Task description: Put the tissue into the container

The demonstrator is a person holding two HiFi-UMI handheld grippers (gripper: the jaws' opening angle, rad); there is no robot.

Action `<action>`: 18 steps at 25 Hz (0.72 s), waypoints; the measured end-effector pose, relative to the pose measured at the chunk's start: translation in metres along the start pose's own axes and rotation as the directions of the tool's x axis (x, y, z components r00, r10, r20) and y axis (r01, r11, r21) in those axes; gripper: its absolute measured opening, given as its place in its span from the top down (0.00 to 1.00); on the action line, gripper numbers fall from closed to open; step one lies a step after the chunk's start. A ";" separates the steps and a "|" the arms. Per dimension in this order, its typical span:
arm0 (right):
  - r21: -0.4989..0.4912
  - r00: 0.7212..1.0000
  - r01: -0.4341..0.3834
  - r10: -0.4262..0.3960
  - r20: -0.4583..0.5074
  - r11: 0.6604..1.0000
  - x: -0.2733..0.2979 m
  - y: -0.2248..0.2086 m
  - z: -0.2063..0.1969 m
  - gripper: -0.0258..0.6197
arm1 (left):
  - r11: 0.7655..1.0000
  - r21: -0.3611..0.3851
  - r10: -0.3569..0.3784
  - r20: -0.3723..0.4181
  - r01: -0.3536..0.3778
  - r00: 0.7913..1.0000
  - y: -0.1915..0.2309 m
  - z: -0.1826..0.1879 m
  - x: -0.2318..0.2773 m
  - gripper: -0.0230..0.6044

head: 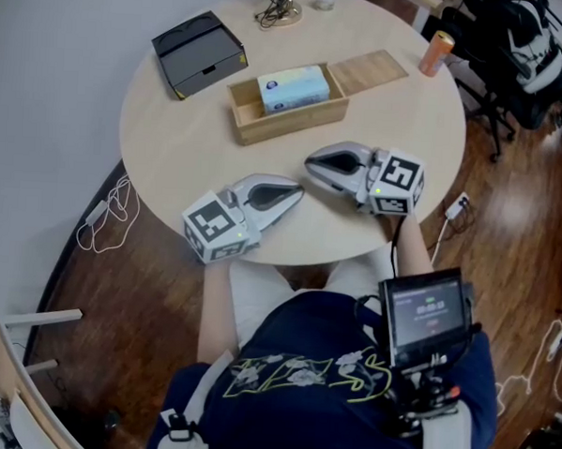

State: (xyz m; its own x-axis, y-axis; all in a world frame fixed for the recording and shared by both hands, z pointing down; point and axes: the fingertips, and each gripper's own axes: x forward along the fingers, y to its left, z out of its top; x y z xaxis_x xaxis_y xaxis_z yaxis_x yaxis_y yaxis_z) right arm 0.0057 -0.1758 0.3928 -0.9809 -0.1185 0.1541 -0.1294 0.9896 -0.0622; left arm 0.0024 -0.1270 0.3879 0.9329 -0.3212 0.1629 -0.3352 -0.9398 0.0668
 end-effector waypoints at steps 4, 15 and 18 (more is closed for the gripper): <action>-0.003 1.000 -0.004 0.004 -0.007 1.000 -0.001 0.001 -0.002 0.94 | 1.000 -0.001 -0.020 0.014 0.020 1.000 -0.004 0.003 0.001 0.96; -0.001 1.000 -0.027 0.027 0.000 1.000 0.001 0.006 0.000 0.94 | 1.000 -0.001 -0.004 -0.003 0.004 1.000 -0.001 -0.001 -0.001 0.96; -0.003 1.000 -0.026 0.026 0.001 1.000 0.001 0.005 0.001 0.94 | 1.000 0.001 -0.005 -0.008 0.005 1.000 -0.001 0.001 -0.001 0.96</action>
State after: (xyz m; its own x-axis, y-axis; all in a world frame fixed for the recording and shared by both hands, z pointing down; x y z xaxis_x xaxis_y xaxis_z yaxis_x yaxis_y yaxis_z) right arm 0.0036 -0.1711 0.3922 -0.9841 -0.0932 0.1513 -0.1037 0.9926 -0.0631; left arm 0.0024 -0.1257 0.3869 0.9335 -0.3155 0.1705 -0.3304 -0.9414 0.0672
